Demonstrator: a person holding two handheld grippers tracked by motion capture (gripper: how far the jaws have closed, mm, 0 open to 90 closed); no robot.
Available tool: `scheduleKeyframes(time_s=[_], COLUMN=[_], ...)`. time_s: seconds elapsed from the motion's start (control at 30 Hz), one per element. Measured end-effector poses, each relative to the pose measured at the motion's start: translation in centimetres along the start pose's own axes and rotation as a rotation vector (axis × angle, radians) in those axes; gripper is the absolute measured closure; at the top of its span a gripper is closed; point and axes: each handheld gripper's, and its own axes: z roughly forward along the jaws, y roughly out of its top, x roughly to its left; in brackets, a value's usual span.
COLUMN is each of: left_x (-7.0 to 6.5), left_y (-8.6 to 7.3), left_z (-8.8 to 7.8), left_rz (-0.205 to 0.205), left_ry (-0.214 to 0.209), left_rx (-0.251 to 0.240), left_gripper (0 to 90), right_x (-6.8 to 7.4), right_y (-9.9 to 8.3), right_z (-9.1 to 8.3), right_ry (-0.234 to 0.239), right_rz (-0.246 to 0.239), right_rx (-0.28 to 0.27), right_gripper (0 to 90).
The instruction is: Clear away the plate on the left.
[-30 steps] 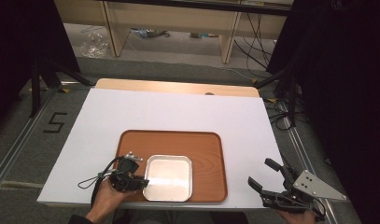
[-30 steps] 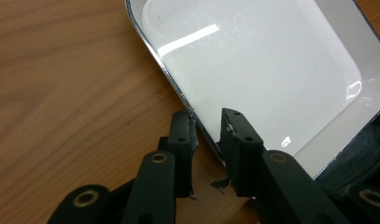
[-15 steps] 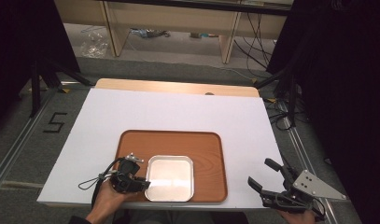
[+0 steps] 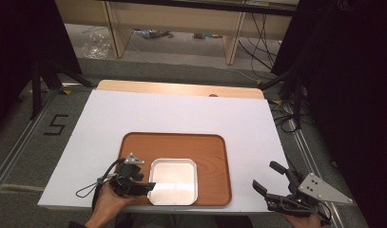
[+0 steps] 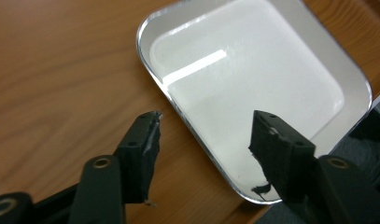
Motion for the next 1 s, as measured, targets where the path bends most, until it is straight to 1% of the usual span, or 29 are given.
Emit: scheduleKeyframes(time_s=[0.03,0.07,0.1,0.13,0.17,0.2,0.23,0.27,0.3,0.33,0.37,0.4,0.43,0.47,0.5,0.53,0.57,0.6,0.63,0.67,0.7,0.73,0.77,0.8,0.83,0.87,0.9,0.93,1.0], left_x=[0.0,0.0,0.0,0.0,0.1,-2.7,0.1,-2.6,-2.3,-2.3,-0.1,-0.1,-0.1,0.0,0.0,0.0,0.0,0.0,0.0,0.0,0.0,-0.1,-0.1,-0.1,-0.1,0.0,-1.9,-1.7,-1.6], left_y=[0.1,0.1,0.2,0.2,0.2,0.0,0.4,0.2,0.1,0.1,0.5,0.5,0.5,0.5,0.5,0.6,0.6,0.6,0.6,0.6,0.6,0.6,0.6,0.7,0.7,0.6,0.4,0.4,0.3], left_z=[-0.2,-0.5,-0.6,-0.7,-0.9,-1.3,-1.5,-1.9,-2.0,-2.0,-2.0,-2.1,-2.1,-2.3,-2.3,-2.5,-2.5,-2.6,-2.8,-2.9,-2.9,-3.3,-3.3,-3.7,-3.7,-4.0,-4.1,-4.2,-4.4], left_rz=[0.001,0.007,0.006,0.007,0.009,-0.374,0.011,-0.365,-0.312,-0.312,0.008,0.002,0.002,0.002,0.002,-0.012,-0.013,-0.021,-0.018,-0.03,-0.03,-0.037,-0.037,-0.041,-0.041,-0.047,-0.299,-0.283,-0.295], left_ry=[-0.015,-0.024,-0.05,-0.066,-0.069,-0.267,-0.063,-0.227,-0.211,-0.211,-0.108,-0.109,-0.109,-0.099,-0.099,-0.076,-0.089,-0.082,-0.083,-0.079,-0.079,-0.073,-0.073,-0.06,-0.06,-0.051,-0.111,-0.107,-0.101], left_rx=[-0.013,-0.013,-0.022,-0.049,-0.054,-0.048,-0.084,-0.056,-0.072,-0.072,-0.116,-0.147,-0.147,-0.164,-0.164,-0.189,-0.196,-0.207,-0.218,-0.237,-0.237,-0.245,-0.245,-0.264,-0.264,-0.287,-0.289,-0.3,-0.32], left_gripper=[39.7,39.0,37.8,37.4,37.3,37.2,36.7,35.6,35.0,34.5,34.5,34.1,33.8,33.6,33.6,33.5,33.3,33.1,33.0,32.5,32.1,32.1,31.9,31.3,30.8,30.7,30.3,30.0,29.1], right_x=[0.0,0.0,0.0,0.0,0.0,0.0,0.0,0.0,0.0,0.0,0.0,0.0,0.0,0.0,0.0,0.0,0.0,0.0,0.0,0.0,0.0,0.0,0.0,0.0,0.0,-0.1,-0.1,-0.1,-0.1], right_y=[0.0,0.0,0.0,0.0,0.0,0.0,0.0,0.0,0.0,0.0,0.0,0.0,0.0,0.0,0.0,0.0,0.0,0.0,0.0,0.0,0.0,0.0,0.0,0.0,0.0,0.0,0.0,0.0,0.0], right_z=[0.0,0.0,0.0,0.0,0.0,0.0,0.0,0.0,0.0,0.0,0.0,0.0,0.0,0.0,0.0,0.0,0.0,0.0,0.0,0.0,0.0,0.0,0.0,0.0,0.0,0.1,0.1,0.1,0.1], right_ry=[-0.001,-0.001,-0.001,0.0,0.0,0.0,0.0,-0.001,-0.001,-0.001,-0.001,-0.001,-0.001,0.002,0.002,0.001,0.001,0.001,0.001,0.001,0.001,0.002,0.002,0.001,0.001,0.0,0.001,0.004,0.003], right_rz=[0.0,0.0,0.001,0.001,0.0,0.0,0.001,0.0,-0.001,-0.001,-0.001,-0.001,-0.001,-0.001,-0.001,0.001,0.0,0.0,0.0,0.001,0.001,0.0,0.0,0.0,0.0,-0.018,-0.017,-0.015,-0.015], right_rx=[0.001,0.001,0.001,0.001,0.001,0.001,0.001,0.001,0.001,0.001,0.001,0.001,0.001,0.002,0.002,0.003,0.003,0.003,0.002,0.003,0.003,0.003,0.003,0.003,0.003,-0.005,-0.005,-0.006,-0.006], right_gripper=[18.5,18.5,18.5,18.5,18.5,18.5,18.5,18.4,18.5,18.5,18.5,18.5,18.5,18.5,18.5,18.5,18.5,18.5,18.5,18.4,18.4,18.5,18.5,18.4,18.4,18.5,18.4,18.5,18.5])
